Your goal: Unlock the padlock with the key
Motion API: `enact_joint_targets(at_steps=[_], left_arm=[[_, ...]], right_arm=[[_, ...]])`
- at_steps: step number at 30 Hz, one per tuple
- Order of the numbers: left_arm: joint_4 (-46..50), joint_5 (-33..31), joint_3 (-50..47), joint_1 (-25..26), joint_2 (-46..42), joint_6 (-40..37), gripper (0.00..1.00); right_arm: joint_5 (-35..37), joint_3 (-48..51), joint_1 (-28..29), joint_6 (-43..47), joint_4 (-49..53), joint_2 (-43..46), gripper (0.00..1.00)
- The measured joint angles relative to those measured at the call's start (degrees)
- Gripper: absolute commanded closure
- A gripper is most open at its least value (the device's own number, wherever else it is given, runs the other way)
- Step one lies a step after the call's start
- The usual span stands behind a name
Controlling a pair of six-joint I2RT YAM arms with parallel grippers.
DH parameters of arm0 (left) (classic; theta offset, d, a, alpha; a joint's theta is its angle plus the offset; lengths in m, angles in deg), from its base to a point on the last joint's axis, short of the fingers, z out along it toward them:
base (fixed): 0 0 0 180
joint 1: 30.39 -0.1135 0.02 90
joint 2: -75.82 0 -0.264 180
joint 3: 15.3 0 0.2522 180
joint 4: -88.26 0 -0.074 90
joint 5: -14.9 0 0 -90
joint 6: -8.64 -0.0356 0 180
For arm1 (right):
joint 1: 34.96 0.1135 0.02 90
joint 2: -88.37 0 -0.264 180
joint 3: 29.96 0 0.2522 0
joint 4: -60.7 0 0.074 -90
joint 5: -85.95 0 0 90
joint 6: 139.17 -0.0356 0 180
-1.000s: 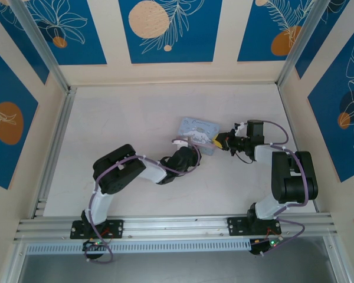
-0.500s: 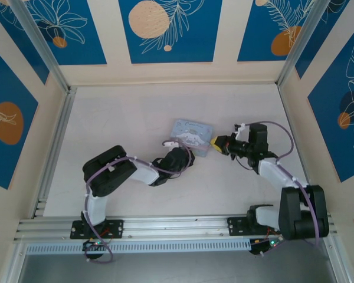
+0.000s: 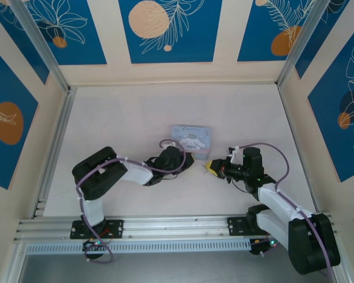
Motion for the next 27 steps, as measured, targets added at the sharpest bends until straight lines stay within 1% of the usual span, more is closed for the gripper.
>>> enact_joint_targets(at_steps=[7, 12, 17, 27], left_arm=[[-4.4, 3.2, -0.8, -0.4, -0.1, 5.5, 1.00], [-6.7, 3.2, -2.4, -0.4, -2.1, 8.9, 1.00], [-7.5, 2.9, -2.7, -0.4, -4.5, 10.2, 1.00], [-10.6, 2.4, -2.7, -0.3, -4.9, 13.9, 1.00]], right_arm=[[1.2, 0.2, 0.1, -2.8, -4.3, -1.6, 1.00], [1.7, 0.5, 0.3, -4.9, -8.7, -5.7, 1.00], [2.1, 0.7, 0.6, -7.5, -13.0, -9.6, 1.00], [5.0, 1.0, 1.2, -13.5, -20.1, -11.3, 1.00]])
